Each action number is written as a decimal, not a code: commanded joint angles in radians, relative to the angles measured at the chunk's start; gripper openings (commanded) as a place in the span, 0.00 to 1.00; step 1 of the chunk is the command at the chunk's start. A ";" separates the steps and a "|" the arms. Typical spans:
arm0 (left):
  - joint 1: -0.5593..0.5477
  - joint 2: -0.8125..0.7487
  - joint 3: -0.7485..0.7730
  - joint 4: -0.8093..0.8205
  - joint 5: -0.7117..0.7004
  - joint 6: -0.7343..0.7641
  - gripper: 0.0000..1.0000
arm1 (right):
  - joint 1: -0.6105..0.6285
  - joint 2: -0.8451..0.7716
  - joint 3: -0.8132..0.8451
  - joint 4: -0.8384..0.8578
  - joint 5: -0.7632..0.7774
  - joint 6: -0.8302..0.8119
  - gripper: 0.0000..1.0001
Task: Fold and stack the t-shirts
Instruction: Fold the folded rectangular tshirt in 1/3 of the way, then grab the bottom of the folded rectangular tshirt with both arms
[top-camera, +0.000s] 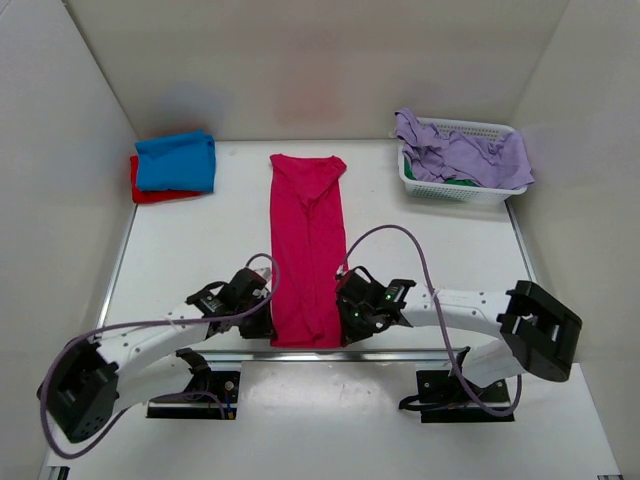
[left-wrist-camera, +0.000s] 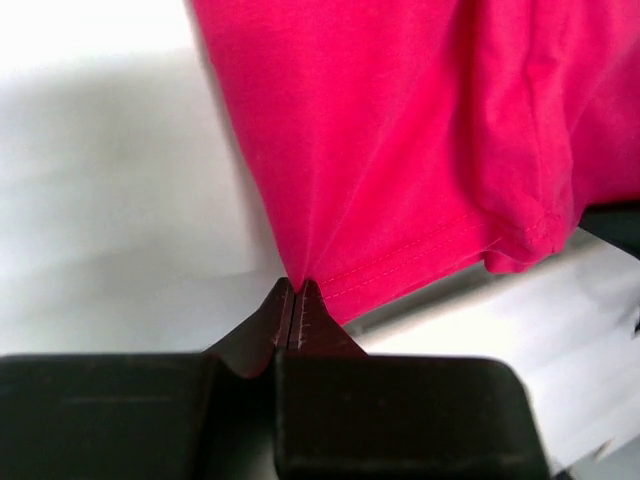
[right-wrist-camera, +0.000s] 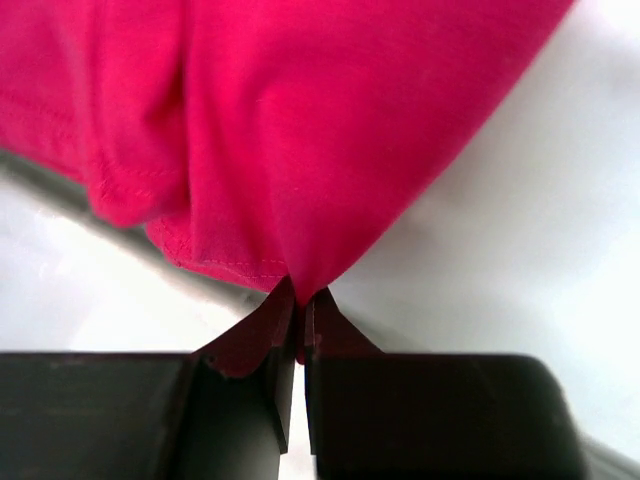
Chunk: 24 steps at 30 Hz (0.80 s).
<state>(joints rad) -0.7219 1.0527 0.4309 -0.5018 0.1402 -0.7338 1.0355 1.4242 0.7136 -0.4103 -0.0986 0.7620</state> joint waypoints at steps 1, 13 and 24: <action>-0.014 -0.124 -0.038 -0.151 0.019 -0.007 0.00 | 0.040 -0.085 0.004 -0.076 -0.051 -0.006 0.01; 0.113 -0.179 0.112 -0.359 0.068 0.078 0.00 | -0.057 -0.058 0.200 -0.289 -0.130 -0.163 0.00; 0.329 0.216 0.462 -0.253 0.114 0.263 0.00 | -0.327 0.143 0.549 -0.466 -0.174 -0.509 0.01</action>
<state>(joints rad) -0.4278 1.2133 0.8272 -0.7799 0.2508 -0.5446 0.7631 1.5379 1.1797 -0.7868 -0.2726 0.3939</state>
